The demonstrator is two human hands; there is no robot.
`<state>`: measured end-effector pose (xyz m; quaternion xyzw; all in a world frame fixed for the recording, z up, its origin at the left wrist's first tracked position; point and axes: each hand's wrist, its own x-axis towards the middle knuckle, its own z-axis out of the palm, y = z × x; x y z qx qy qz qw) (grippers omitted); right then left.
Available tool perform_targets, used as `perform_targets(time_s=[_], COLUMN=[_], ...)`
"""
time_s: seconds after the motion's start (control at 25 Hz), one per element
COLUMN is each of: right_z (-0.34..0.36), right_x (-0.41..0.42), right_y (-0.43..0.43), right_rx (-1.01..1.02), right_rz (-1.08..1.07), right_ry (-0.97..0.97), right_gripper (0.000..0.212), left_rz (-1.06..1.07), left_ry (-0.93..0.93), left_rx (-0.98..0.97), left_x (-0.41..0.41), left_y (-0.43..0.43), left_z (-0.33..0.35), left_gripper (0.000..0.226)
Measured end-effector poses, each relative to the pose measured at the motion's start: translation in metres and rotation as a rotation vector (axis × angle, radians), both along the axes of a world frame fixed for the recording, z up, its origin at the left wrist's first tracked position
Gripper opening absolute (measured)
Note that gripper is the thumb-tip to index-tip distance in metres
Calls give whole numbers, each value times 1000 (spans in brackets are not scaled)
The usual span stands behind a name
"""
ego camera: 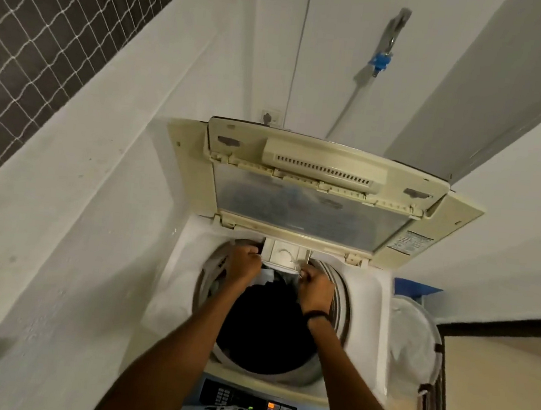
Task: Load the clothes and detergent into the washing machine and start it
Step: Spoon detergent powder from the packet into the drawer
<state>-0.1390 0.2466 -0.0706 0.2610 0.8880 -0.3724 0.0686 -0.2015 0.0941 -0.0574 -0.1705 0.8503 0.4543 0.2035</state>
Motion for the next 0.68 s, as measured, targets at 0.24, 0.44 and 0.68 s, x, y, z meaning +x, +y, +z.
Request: perform_targets(time_s=[0.24,0.44,0.68], right_z=[-20,-27,-22], right_x=[27,18,16], right_y=[-4,-4,-5], right_rx=[14,107,131], right_rz=[71,268,168], right_ry=[123,68,113], right_gripper=[37,48,38], left_rz=[62,52,-20], left_ry=[-10,19,40], left_rx=[2,-5,-60], left_x=[-4,0,6], left_y=[1,4,3], left_z=[-21,-22,-23], left_gripper=[26,25,46])
